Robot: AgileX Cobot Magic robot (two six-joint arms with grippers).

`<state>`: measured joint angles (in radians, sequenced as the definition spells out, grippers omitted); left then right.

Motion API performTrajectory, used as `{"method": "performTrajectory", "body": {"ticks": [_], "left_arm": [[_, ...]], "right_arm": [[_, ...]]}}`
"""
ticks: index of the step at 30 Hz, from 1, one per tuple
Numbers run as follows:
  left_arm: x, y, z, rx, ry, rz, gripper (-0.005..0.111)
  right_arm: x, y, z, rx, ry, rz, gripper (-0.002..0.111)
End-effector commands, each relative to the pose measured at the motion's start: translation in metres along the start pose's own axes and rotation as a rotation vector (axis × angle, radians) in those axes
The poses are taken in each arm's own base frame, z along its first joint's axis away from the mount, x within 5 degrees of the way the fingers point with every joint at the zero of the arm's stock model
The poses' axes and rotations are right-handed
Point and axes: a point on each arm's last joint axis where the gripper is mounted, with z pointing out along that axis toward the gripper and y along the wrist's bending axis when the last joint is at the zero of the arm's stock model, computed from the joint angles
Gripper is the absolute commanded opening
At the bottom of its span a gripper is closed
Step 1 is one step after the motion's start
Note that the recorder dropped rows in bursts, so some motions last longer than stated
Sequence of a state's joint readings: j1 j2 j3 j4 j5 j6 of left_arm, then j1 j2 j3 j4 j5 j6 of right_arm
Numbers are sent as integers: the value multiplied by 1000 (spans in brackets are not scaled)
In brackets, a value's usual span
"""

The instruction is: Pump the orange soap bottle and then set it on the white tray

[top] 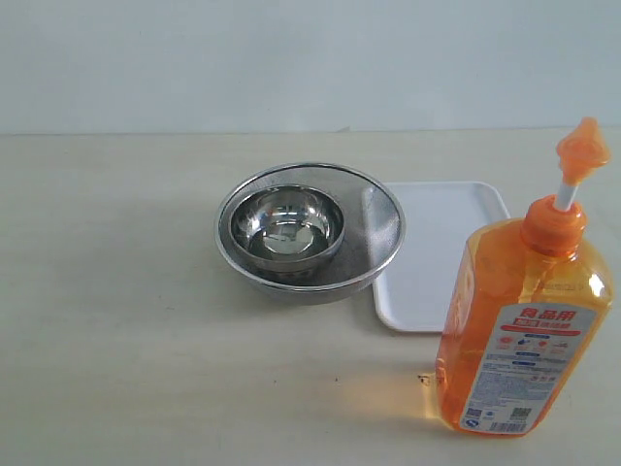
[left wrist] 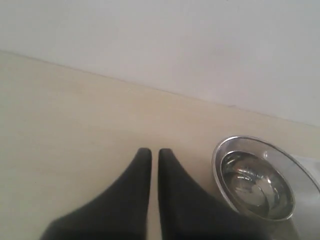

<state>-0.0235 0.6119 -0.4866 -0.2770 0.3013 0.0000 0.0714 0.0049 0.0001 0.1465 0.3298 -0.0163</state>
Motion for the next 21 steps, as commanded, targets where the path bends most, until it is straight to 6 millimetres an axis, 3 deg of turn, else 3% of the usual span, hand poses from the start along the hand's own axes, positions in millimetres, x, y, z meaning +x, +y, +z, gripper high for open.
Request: {"method": "performTrajectory", "body": {"ticks": [1, 7, 14, 21], "left_arm": [[-9, -11, 8, 95, -18, 97, 5], [-22, -35, 22, 300, -56, 287, 5], [-12, -61, 66, 675, -104, 648, 5], [28, -60, 126, 856, 91, 487, 5]], "right_arm": [[-1, 0, 0, 2, -13, -4, 0], [-1, 0, 0, 2, -9, -4, 0], [-1, 0, 0, 2, -11, -4, 0], [-1, 0, 0, 2, -11, -4, 0]]}}
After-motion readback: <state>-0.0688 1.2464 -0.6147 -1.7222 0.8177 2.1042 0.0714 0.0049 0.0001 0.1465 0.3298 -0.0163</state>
